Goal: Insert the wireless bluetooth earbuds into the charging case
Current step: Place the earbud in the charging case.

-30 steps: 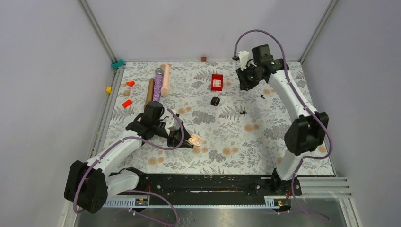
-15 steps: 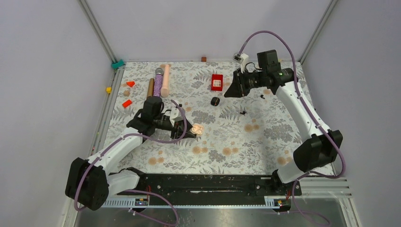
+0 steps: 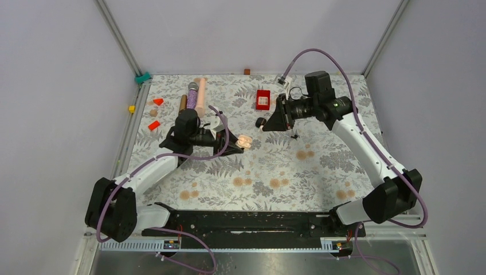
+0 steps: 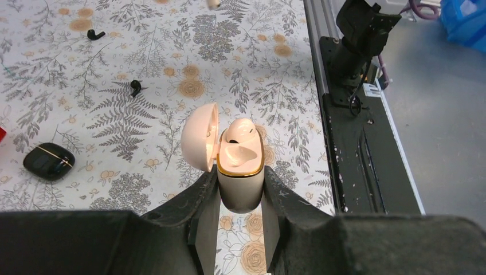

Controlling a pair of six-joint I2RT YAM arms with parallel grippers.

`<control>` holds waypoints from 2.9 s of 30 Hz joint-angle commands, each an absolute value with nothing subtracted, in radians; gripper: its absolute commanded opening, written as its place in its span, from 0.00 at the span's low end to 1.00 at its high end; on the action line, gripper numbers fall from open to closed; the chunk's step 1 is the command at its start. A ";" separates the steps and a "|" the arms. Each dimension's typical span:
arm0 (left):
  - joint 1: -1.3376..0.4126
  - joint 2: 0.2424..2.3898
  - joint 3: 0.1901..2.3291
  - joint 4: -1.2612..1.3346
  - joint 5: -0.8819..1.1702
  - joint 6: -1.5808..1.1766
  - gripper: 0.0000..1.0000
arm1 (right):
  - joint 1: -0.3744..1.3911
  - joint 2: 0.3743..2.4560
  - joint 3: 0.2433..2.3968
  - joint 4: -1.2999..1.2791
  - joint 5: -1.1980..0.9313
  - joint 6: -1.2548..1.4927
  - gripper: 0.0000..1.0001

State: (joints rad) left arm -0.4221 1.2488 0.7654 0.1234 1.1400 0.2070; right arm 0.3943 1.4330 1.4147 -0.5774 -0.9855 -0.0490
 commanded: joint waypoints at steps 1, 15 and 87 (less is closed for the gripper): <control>-0.432 1.239 0.698 0.480 1.085 -0.055 0.00 | 0.423 1.384 1.387 -0.462 -1.028 0.032 0.25; -0.464 1.219 0.600 0.653 1.091 -0.129 0.00 | 0.557 1.330 1.314 -0.379 -0.903 0.016 0.25; -0.485 1.206 0.471 0.976 1.189 -0.199 0.00 | 0.804 1.309 1.226 -0.329 -0.615 -0.175 0.27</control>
State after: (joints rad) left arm -0.4789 1.2083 0.4641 0.8936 1.1660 -0.1932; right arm 0.7906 1.2957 1.2060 -0.3462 -0.6285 -0.1570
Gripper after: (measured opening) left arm 0.283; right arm 0.266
